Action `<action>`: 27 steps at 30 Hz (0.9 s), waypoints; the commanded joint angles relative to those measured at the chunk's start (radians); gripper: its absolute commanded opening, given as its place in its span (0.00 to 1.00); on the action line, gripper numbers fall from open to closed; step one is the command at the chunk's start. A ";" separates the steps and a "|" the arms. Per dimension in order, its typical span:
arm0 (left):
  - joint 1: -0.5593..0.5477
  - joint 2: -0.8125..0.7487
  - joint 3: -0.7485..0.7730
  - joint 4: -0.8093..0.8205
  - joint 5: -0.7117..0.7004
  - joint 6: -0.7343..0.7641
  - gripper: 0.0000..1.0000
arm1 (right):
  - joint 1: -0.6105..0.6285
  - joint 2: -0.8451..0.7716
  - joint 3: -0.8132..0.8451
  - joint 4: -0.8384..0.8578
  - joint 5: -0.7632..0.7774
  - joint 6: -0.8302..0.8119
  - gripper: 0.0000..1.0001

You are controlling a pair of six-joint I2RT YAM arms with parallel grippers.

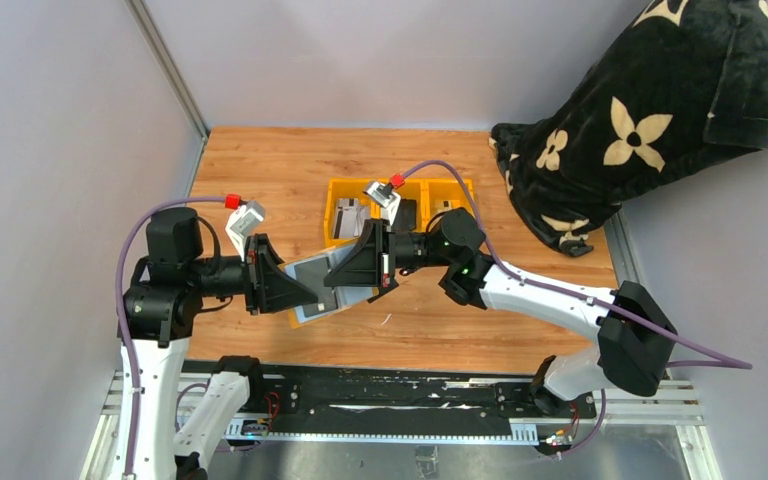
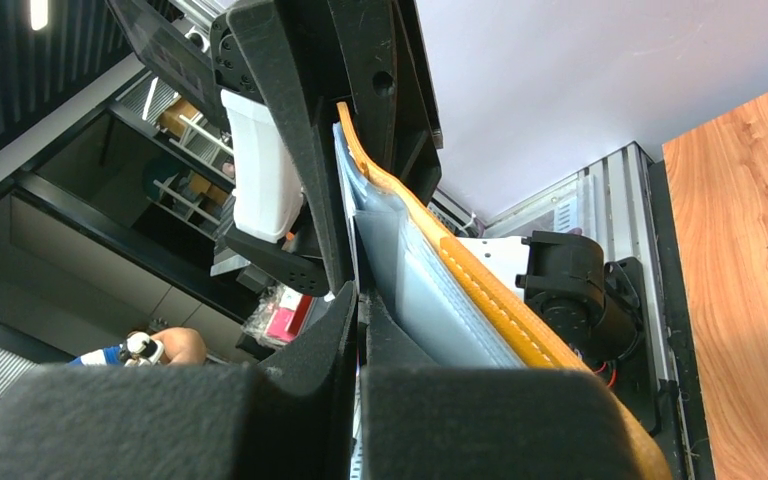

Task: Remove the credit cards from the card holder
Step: Remove the credit card from the card holder.

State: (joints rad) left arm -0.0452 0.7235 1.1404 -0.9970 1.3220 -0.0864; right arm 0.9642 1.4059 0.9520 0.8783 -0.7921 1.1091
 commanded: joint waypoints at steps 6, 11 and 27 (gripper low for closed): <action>-0.006 -0.018 0.032 -0.008 0.031 -0.031 0.13 | -0.018 -0.018 -0.050 0.098 0.011 0.055 0.09; -0.005 -0.017 0.041 -0.008 -0.006 -0.026 0.07 | -0.018 -0.002 -0.043 0.197 -0.003 0.122 0.15; -0.006 -0.012 0.060 -0.006 -0.016 -0.036 0.05 | -0.073 -0.046 -0.100 0.191 0.025 0.150 0.00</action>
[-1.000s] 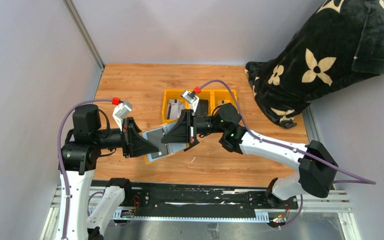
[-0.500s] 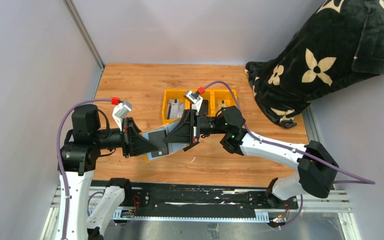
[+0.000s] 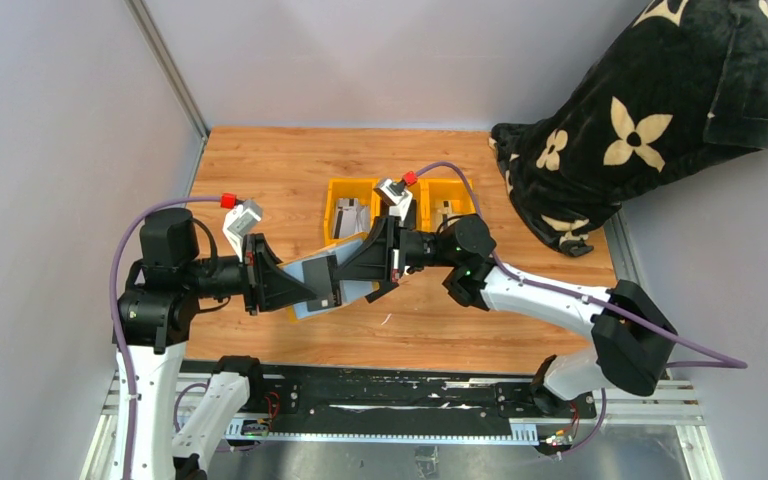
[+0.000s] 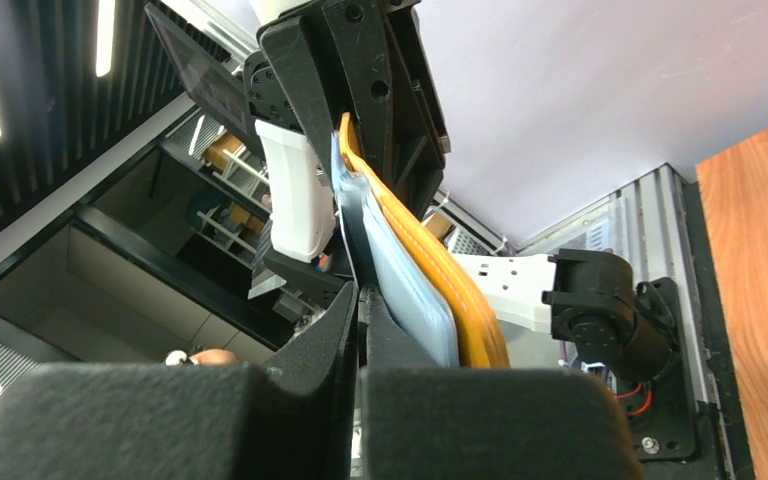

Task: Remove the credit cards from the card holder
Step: Remove the credit card from the card holder.

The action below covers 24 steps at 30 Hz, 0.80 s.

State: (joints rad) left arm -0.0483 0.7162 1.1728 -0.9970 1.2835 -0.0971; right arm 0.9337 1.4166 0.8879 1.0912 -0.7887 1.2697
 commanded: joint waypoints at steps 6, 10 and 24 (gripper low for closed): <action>-0.002 0.000 0.031 -0.008 0.012 -0.017 0.04 | -0.044 -0.126 -0.029 -0.201 0.043 -0.144 0.00; -0.002 0.004 0.036 -0.008 -0.040 -0.009 0.00 | -0.011 -0.131 0.004 -0.240 0.033 -0.186 0.10; -0.002 -0.015 0.052 -0.006 -0.144 -0.007 0.00 | 0.024 -0.073 0.044 -0.172 0.013 -0.158 0.01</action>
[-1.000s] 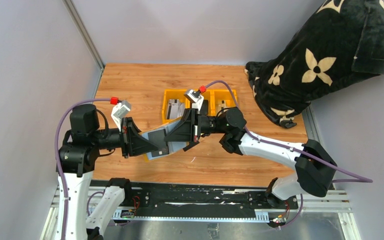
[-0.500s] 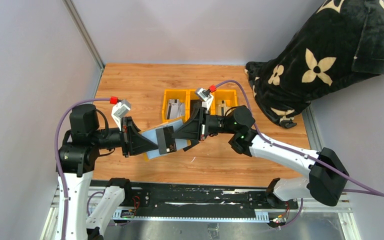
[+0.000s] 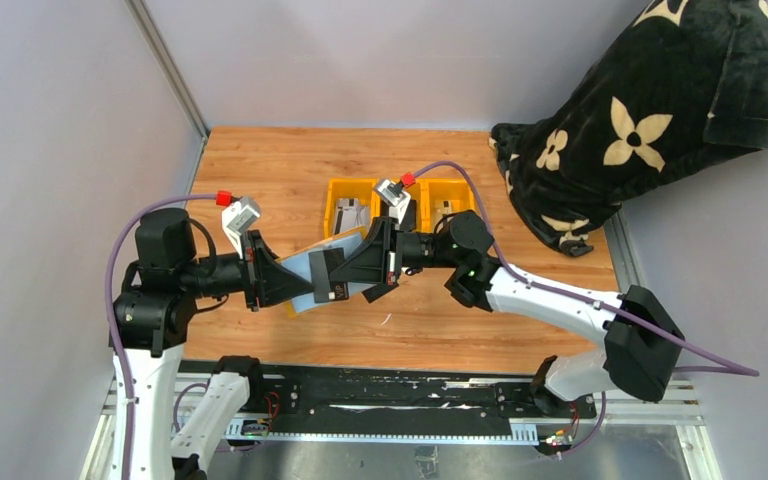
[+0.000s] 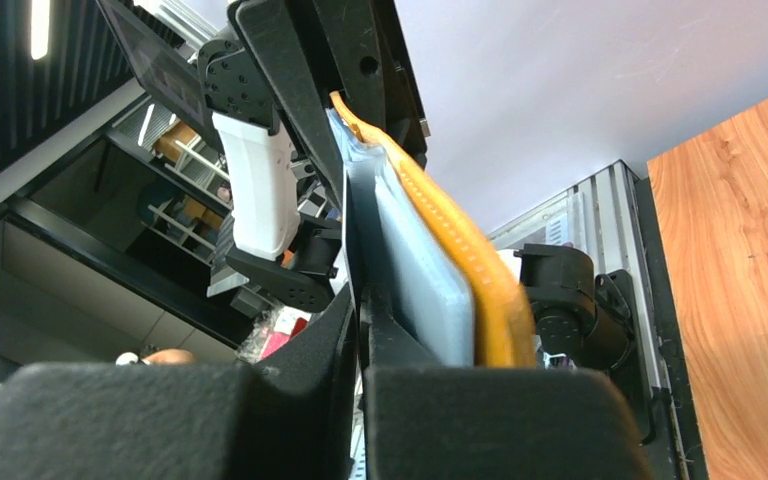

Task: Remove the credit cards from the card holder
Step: Remove the credit card from the card holder, then place the credit card in the storage box.

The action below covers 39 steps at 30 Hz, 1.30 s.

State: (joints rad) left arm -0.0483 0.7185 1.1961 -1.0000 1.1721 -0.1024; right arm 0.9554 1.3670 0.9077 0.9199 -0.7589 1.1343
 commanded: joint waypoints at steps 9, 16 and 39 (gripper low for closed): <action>-0.002 -0.085 0.062 -0.002 -0.212 0.179 0.00 | -0.195 -0.251 0.023 -0.526 0.026 -0.294 0.00; -0.002 -0.193 0.068 -0.002 -0.290 0.459 0.00 | -0.444 -0.312 0.035 -0.801 0.096 -0.442 0.00; -0.002 -0.436 -0.039 -0.002 -0.166 1.114 0.00 | -0.472 0.472 0.483 -1.025 0.300 -0.771 0.00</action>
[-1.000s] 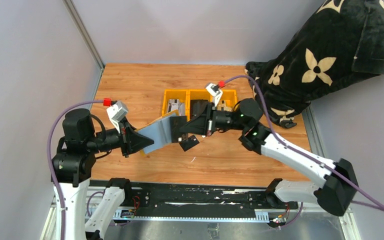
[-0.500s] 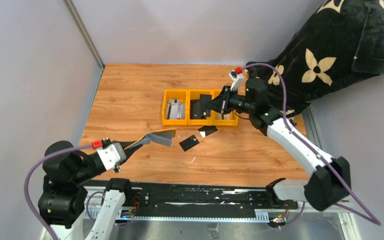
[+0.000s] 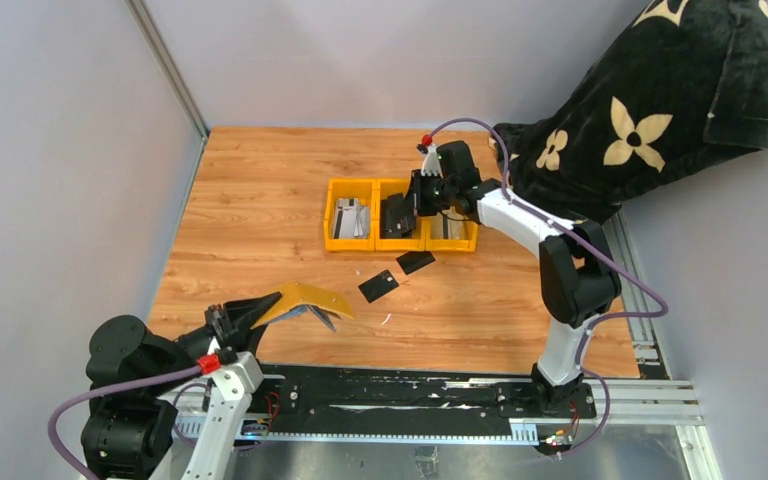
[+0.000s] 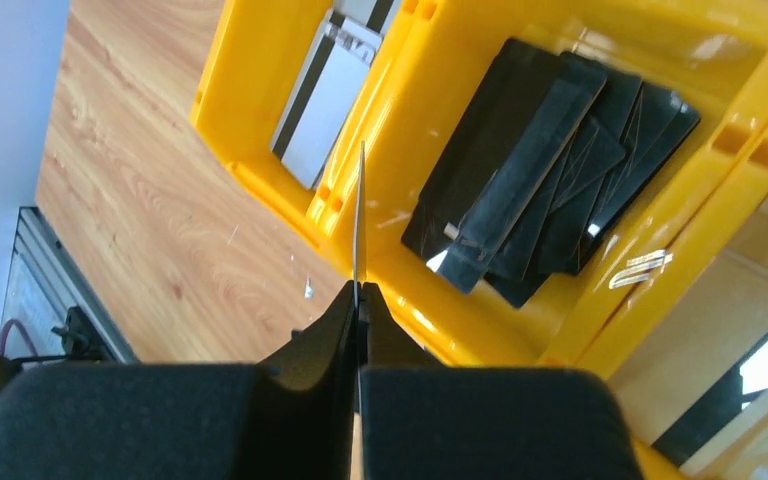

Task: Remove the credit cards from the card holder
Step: Place the credit card in the storage box.

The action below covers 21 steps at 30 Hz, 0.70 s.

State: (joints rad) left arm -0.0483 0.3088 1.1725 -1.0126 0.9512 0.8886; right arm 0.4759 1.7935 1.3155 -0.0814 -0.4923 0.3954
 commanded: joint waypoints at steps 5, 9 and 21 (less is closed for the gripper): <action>0.000 -0.030 -0.013 0.009 0.078 0.155 0.00 | 0.017 0.119 0.106 -0.004 0.069 -0.022 0.00; 0.013 -0.051 -0.026 0.026 0.078 0.190 0.00 | 0.026 0.152 0.116 0.006 0.101 -0.020 0.01; 0.021 -0.044 -0.046 0.079 0.101 0.125 0.00 | 0.043 -0.033 0.062 0.067 0.113 -0.027 0.62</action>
State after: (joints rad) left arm -0.0349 0.2661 1.1427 -0.9653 1.0222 1.0203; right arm 0.5026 1.9141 1.4097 -0.0711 -0.3820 0.3744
